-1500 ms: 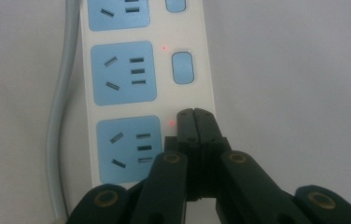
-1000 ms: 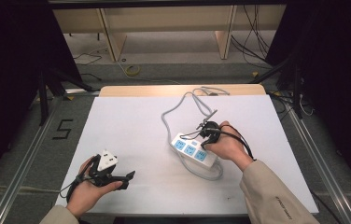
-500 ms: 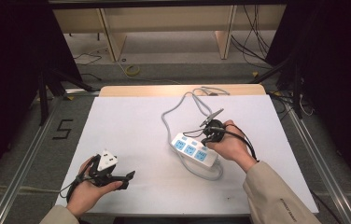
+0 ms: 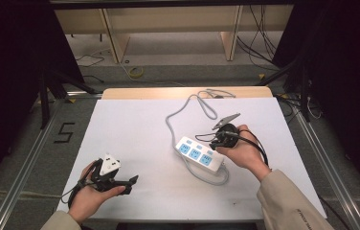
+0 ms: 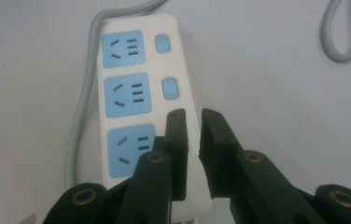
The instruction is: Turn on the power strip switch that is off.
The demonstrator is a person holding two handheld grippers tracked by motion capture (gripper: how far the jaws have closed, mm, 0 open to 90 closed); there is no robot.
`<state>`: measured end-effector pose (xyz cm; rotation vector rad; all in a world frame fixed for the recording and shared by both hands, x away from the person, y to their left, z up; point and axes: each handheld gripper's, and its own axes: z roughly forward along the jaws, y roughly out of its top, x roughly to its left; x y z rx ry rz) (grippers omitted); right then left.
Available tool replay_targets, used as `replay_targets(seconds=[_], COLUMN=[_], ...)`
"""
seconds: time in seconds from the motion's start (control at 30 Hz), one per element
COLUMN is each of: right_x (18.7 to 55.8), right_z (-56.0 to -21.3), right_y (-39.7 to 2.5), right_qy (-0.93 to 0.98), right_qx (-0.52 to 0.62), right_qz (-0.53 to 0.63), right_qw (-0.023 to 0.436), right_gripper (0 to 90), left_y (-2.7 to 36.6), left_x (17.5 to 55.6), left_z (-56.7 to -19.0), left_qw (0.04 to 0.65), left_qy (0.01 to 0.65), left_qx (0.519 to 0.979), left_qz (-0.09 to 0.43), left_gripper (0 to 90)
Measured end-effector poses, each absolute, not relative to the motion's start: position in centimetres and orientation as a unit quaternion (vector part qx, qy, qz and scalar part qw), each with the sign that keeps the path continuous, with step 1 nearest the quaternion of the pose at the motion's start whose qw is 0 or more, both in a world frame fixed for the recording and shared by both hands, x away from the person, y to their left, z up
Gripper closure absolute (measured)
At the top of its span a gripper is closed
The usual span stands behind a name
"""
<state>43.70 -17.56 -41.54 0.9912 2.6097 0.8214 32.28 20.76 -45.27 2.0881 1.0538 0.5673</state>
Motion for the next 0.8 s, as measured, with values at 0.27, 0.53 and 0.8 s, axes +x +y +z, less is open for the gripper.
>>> replay_targets(seconds=[0.27,0.53,0.8], right_x=[42.5,41.4,40.1], right_z=[-41.5,-41.6,-41.9], right_y=[-19.8,-21.4,-23.0], right_qy=[0.871,0.854,0.837], right_qx=[0.355,0.366,0.373], right_qz=[0.317,0.345,0.375], right_qw=[0.125,0.132,0.140], right_gripper=[69.1,61.1,53.1], left_y=[20.8,20.8,20.8], left_x=[32.3,32.3,32.3], left_z=[-45.3,-45.3,-45.2], left_qw=[0.359,0.361,0.361], left_qy=[0.409,0.412,0.410], left_qx=[0.809,0.807,0.808], left_qz=[0.221,0.221,0.221], left_gripper=[14.6,14.6,14.6])
